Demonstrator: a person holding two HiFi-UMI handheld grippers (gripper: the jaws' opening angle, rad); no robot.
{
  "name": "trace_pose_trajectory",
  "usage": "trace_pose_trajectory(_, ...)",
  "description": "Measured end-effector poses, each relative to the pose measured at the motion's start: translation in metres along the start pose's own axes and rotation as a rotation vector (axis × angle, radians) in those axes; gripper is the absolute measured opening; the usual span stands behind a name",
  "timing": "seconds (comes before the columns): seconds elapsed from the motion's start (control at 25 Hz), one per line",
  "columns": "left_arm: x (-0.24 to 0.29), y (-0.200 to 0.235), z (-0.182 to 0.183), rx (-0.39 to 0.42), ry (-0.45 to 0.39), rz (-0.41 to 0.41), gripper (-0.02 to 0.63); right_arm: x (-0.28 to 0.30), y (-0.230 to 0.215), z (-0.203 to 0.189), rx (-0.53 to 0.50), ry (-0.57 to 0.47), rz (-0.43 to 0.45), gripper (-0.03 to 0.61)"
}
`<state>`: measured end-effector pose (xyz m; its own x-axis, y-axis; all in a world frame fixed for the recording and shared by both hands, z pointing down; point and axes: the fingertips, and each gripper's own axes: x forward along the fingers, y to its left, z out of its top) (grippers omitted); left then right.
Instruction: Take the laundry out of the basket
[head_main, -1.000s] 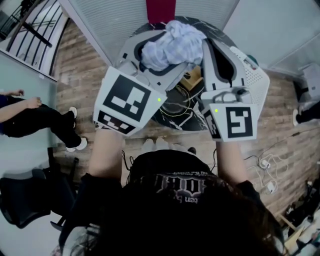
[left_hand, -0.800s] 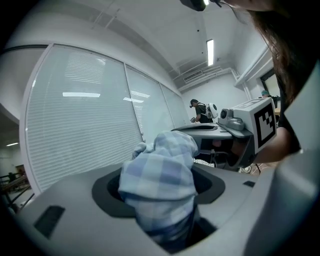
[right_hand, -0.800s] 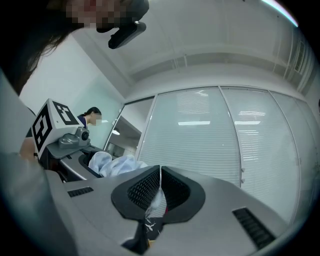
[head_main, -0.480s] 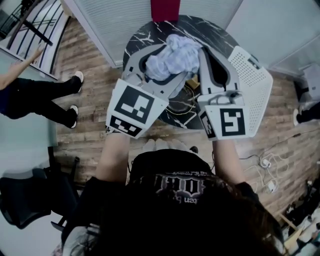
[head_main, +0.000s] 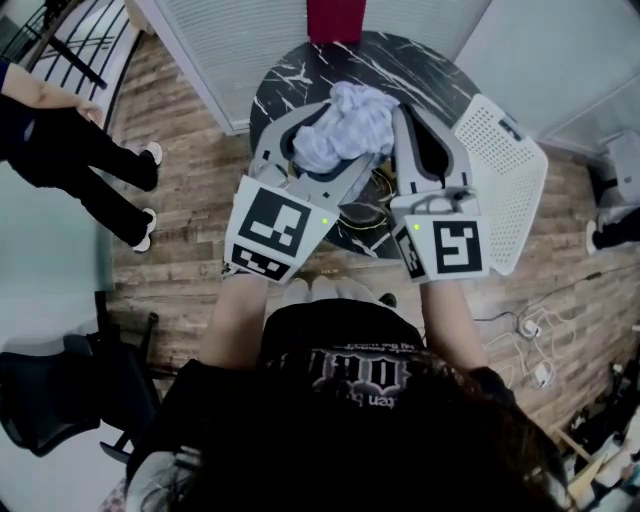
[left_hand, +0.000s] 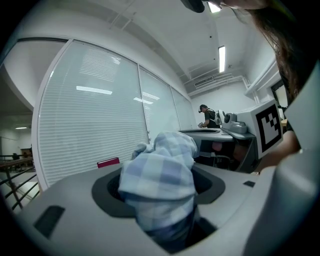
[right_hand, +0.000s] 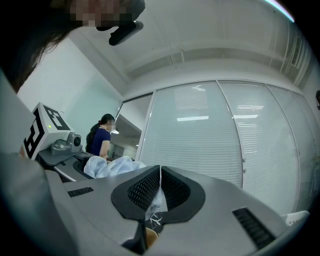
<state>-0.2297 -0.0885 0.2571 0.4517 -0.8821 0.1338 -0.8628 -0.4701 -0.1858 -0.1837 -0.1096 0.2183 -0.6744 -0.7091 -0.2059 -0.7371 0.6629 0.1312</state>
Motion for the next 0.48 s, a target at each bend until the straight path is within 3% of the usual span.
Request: trace_pose_trajectory(0.48, -0.0029, 0.0011, -0.0048, -0.028, -0.010, 0.023, 0.285, -0.0007, 0.0034, -0.0063, 0.006, 0.004, 0.010, 0.028)
